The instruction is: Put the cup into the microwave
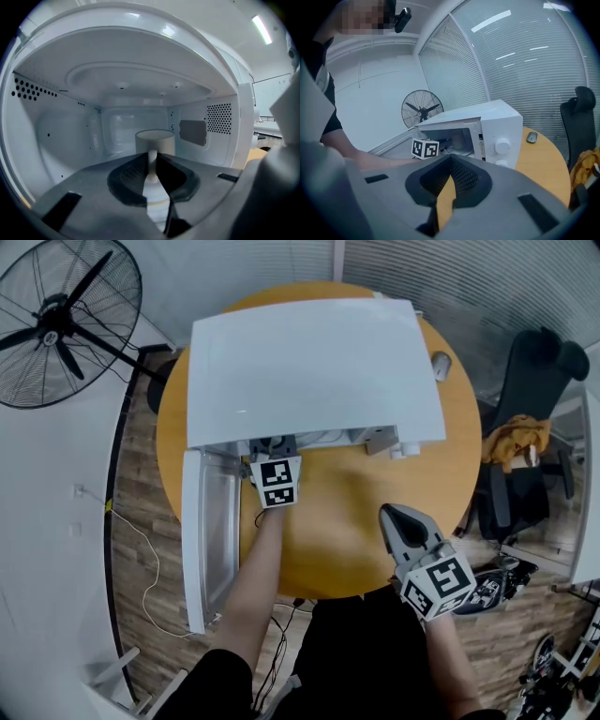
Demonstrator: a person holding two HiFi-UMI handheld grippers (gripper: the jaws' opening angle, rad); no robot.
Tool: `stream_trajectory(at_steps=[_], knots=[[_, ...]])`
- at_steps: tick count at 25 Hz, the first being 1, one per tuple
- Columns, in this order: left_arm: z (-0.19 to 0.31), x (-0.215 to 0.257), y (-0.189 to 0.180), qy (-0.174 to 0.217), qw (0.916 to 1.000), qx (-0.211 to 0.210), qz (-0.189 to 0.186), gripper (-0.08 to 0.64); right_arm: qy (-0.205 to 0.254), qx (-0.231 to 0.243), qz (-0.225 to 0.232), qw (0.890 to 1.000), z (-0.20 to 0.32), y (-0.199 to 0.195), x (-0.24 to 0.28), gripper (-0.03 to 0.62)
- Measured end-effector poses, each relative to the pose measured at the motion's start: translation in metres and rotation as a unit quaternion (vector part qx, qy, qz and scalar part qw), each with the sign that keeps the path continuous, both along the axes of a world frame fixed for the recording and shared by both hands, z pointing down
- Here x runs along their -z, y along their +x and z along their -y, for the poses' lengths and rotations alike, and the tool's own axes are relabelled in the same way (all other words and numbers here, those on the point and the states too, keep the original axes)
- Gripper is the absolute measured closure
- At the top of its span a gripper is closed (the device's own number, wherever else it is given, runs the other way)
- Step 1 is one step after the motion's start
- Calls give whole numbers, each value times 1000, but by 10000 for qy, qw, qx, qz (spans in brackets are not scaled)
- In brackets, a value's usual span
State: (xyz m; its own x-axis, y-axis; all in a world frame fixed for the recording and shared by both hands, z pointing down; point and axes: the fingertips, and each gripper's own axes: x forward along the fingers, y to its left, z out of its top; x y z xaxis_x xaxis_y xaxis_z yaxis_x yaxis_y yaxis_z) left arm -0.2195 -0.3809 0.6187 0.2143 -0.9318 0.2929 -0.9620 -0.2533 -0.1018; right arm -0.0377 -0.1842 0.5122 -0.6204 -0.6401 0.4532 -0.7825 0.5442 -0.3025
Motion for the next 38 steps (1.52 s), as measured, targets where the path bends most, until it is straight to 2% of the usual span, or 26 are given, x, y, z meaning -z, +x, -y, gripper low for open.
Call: stream_trajectory(at_steps=[9, 22, 30, 38], knots=[[-5, 0, 3, -31, 10000, -68, 8, 480, 33, -123, -13, 9999, -2, 5, 4, 583], [-34, 11, 3, -134, 9999, -2, 50, 479, 90, -417, 81, 9991, -13, 13, 13, 583], [-68, 32, 15, -98, 9999, 100, -63, 480, 287, -75, 231, 9993, -18, 8, 29, 583], [-118, 57, 40, -92, 9995, 273, -96, 480, 446, 233, 343, 9981, -42, 34, 46, 583]])
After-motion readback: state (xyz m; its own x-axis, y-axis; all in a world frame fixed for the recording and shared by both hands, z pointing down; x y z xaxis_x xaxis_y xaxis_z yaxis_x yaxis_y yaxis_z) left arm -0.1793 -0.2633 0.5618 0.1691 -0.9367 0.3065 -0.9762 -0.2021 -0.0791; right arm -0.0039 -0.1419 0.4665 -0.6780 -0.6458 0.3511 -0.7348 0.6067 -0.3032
